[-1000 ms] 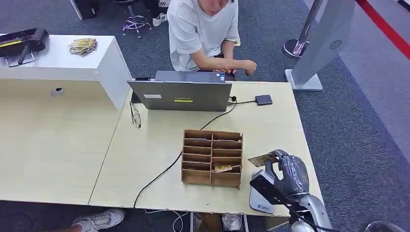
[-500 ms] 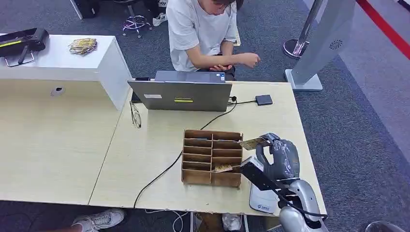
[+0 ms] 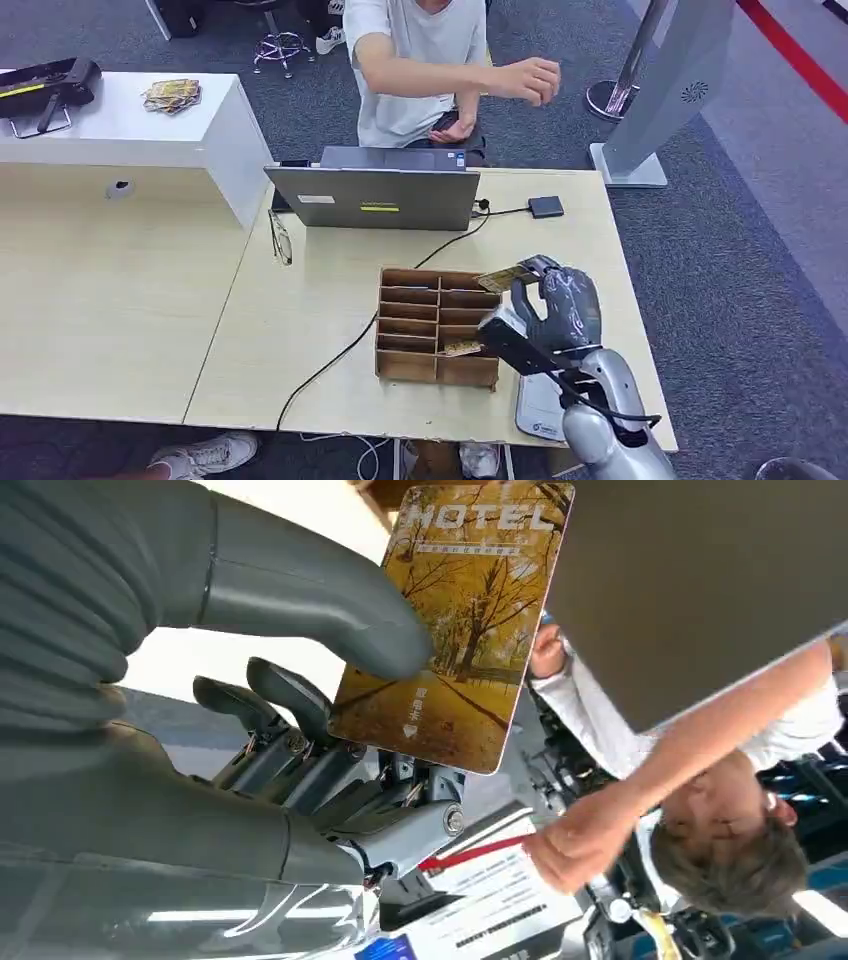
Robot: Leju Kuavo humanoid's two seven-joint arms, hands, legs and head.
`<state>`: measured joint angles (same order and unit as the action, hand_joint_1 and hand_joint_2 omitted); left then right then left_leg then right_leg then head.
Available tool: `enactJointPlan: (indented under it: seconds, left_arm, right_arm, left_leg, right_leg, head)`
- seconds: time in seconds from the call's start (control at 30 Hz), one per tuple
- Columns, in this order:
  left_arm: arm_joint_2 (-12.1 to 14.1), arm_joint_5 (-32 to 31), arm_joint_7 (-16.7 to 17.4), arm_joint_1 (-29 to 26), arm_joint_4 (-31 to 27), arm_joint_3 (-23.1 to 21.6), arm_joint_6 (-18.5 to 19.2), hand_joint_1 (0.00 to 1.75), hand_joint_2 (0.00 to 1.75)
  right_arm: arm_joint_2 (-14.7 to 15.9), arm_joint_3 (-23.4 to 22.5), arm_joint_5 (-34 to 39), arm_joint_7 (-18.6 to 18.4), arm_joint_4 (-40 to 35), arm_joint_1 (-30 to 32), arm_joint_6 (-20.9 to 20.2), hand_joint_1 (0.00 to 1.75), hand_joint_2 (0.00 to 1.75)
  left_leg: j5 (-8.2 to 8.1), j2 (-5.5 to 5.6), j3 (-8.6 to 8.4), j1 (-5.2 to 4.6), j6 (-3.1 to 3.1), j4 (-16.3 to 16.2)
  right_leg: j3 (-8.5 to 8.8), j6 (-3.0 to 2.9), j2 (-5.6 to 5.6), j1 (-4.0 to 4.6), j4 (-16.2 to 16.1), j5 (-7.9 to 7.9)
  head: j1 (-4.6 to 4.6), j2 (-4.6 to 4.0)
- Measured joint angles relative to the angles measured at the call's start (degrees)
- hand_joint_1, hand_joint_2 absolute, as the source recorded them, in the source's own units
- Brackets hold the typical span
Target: Pass the card to the sensor for recognition and then transmit it.
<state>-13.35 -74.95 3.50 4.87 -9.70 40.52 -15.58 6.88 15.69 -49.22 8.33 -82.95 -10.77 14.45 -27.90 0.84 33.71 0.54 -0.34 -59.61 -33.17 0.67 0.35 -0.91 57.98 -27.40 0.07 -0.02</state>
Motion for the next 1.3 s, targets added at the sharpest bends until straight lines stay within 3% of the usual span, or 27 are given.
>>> enactJointPlan:
  seconds: [0.37, 0.53, 1.3]
  left_arm:
    - [0.0, -0.1, 0.0, 0.0, 0.0, -0.2, 0.0, 0.00, 0.00]
    - [0.0, -1.2, 0.2, 0.4, 0.0, -1.2, 0.9, 0.00, 0.00]
    - [0.0, -2.2, 1.0, 0.8, 0.0, -2.5, 1.8, 0.00, 0.00]
  right_arm:
    - [-0.4, 0.4, 0.0, -0.2, 0.3, -1.0, -0.3, 1.75, 1.75]
    - [-3.0, 2.9, -0.3, -2.2, 3.5, -8.1, -1.7, 1.75, 1.75]
    - [-5.8, 6.1, -2.9, -5.1, 7.7, -17.4, -2.3, 1.75, 1.75]
  left_leg:
    - [0.00, 0.01, 0.00, 0.00, 0.00, 0.0]
    - [0.02, 0.00, -0.01, 0.00, -0.03, 0.0]
    - [0.03, 0.01, 0.00, 0.00, -0.03, 0.0]
  right_leg:
    - [0.00, 0.00, 0.00, 0.00, 0.0, 0.00]
    - [0.00, -0.01, 0.00, 0.00, 0.0, 0.01]
    - [0.00, 0.00, 0.00, 0.00, 0.0, 0.01]
  head:
    - [0.00, 0.00]
    - [0.02, 0.00]
    - [0.00, 0.00]
